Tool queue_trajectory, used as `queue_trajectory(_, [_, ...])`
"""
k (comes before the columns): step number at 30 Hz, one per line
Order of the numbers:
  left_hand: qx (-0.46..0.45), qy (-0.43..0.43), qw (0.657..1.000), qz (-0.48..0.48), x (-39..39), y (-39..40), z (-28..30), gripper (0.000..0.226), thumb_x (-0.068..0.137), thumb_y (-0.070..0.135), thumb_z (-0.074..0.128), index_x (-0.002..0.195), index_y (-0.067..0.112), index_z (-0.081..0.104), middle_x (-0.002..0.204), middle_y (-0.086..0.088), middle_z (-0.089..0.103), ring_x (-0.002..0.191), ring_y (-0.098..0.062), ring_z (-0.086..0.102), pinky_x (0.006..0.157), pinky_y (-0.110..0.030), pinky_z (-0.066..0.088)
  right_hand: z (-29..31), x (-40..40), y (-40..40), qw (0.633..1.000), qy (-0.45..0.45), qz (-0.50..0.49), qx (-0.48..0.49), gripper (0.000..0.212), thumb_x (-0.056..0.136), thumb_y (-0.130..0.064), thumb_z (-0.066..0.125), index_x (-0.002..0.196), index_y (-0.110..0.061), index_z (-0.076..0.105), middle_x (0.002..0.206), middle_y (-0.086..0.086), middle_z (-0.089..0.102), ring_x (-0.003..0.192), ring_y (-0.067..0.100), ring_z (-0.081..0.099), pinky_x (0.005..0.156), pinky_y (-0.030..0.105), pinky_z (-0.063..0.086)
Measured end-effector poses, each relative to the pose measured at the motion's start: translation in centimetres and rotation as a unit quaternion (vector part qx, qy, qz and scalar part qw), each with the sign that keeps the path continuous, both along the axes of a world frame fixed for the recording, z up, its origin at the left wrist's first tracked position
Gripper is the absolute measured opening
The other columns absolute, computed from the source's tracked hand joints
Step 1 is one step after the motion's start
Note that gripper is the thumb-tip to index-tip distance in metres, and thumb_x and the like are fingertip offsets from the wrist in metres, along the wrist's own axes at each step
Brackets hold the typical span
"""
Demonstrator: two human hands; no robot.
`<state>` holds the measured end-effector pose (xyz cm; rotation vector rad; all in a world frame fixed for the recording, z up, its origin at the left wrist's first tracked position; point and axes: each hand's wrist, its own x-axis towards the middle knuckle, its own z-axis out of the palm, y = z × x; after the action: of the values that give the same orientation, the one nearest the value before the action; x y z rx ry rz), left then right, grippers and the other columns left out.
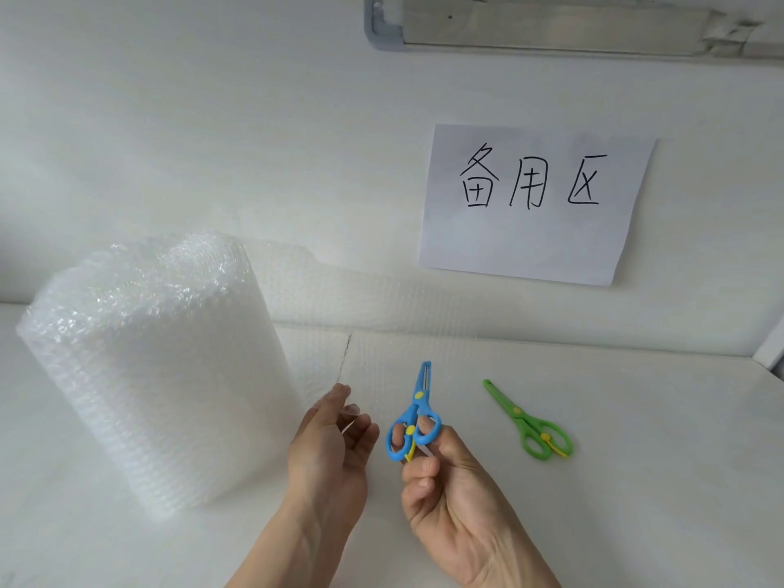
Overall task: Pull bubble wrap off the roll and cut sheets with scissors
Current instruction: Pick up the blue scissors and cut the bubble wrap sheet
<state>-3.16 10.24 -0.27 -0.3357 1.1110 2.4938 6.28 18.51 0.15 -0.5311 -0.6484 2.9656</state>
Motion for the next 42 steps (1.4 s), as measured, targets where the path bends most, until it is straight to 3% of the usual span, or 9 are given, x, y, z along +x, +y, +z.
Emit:
queue_trajectory(3, [-0.002,-0.003,1.0,-0.001,0.0,-0.1,0.1,0.009,0.091,0.017,0.065,0.095,0.008,0.065,0.071,-0.005,0.052,0.059,-0.016,0.052,0.061,-0.028,0.048,0.3,0.3,0.0,0.999,-0.001,0.017,0.038,0.055,0.035,-0.024,0.101,0.081,-0.01,0.074,0.076,0.005,0.065,0.036,0.006,0.052,0.033,0.018,0.043])
queue_trajectory(5, [-0.006,-0.003,1.0,-0.005,0.0,-0.1,0.2,0.007,0.09,0.016,0.066,0.091,0.009,0.065,0.07,-0.004,0.053,0.059,-0.015,0.052,0.061,-0.028,0.047,0.9,0.7,0.0,0.99,-0.046,0.026,0.132,0.053,0.049,-0.036,0.092,0.092,-0.014,0.071,0.073,0.002,0.064,0.036,0.004,0.047,0.034,0.016,0.039])
queue_trajectory(8, [-0.024,0.006,1.0,-0.007,0.0,-0.2,0.3,0.008,0.088,0.015,0.069,0.092,0.009,0.066,0.069,-0.002,0.057,0.057,-0.014,0.052,0.058,-0.026,0.047,1.8,1.4,-0.1,0.954,-0.079,0.027,0.287,0.045,0.059,-0.039,0.077,0.093,-0.011,0.069,0.065,0.001,0.063,0.035,0.005,0.038,0.036,0.018,0.031])
queue_trajectory(10, [-0.034,0.012,0.999,-0.009,0.0,-0.3,0.5,0.009,0.088,0.015,0.069,0.093,0.008,0.068,0.066,-0.001,0.06,0.055,-0.013,0.052,0.055,-0.025,0.046,2.0,1.7,-0.4,0.923,-0.082,0.03,0.374,0.047,0.059,-0.039,0.077,0.092,-0.006,0.069,0.066,0.008,0.068,0.034,0.01,0.038,0.036,0.019,0.031])
queue_trajectory(13, [-0.039,0.013,0.999,-0.014,0.1,-0.3,0.6,0.011,0.087,0.015,0.07,0.095,0.007,0.069,0.066,-0.001,0.063,0.057,-0.014,0.055,0.057,-0.026,0.047,1.9,2.1,-0.9,0.895,-0.097,0.048,0.432,0.041,0.066,-0.036,0.083,0.094,-0.009,0.069,0.075,0.018,0.073,0.032,0.015,0.042,0.037,0.021,0.034])
queue_trajectory(19, [-0.029,0.022,0.999,-0.024,0.0,-0.3,0.6,0.01,0.089,0.012,0.068,0.097,0.007,0.067,0.074,-0.005,0.068,0.067,-0.018,0.06,0.066,-0.029,0.051,2.3,2.5,-0.9,0.881,-0.093,0.092,0.454,0.054,0.056,-0.053,0.078,0.093,-0.015,0.066,0.077,0.017,0.074,0.037,0.016,0.048,0.04,0.022,0.039])
queue_trajectory(27, [0.011,0.012,0.999,-0.041,-0.5,-0.3,0.4,0.005,0.092,0.007,0.062,0.095,0.004,0.063,0.074,-0.01,0.067,0.063,-0.018,0.065,0.062,-0.027,0.058,2.4,2.5,-0.7,0.874,-0.087,0.127,0.46,0.051,0.06,-0.052,0.077,0.091,-0.014,0.065,0.078,0.018,0.073,0.037,0.014,0.048,0.04,0.022,0.038])
queue_trajectory(30, [0.016,0.02,0.999,-0.042,-0.6,-0.4,0.5,0.003,0.093,0.007,0.061,0.094,0.004,0.062,0.075,-0.01,0.067,0.063,-0.017,0.066,0.059,-0.025,0.058,2.5,2.8,-0.6,0.876,-0.084,0.133,0.455,0.04,0.064,-0.049,0.076,0.085,-0.016,0.065,0.077,0.018,0.073,0.037,0.013,0.047,0.04,0.022,0.038])
queue_trajectory(42, [0.005,0.035,0.998,-0.052,-0.5,-0.1,0.5,0.001,0.093,0.008,0.06,0.092,0.008,0.06,0.075,-0.007,0.07,0.071,-0.019,0.069,0.074,-0.029,0.055,2.5,3.8,-0.2,0.876,-0.069,0.151,0.452,0.035,0.07,-0.044,0.076,0.088,-0.016,0.065,0.076,0.017,0.071,0.038,0.011,0.049,0.039,0.022,0.038])
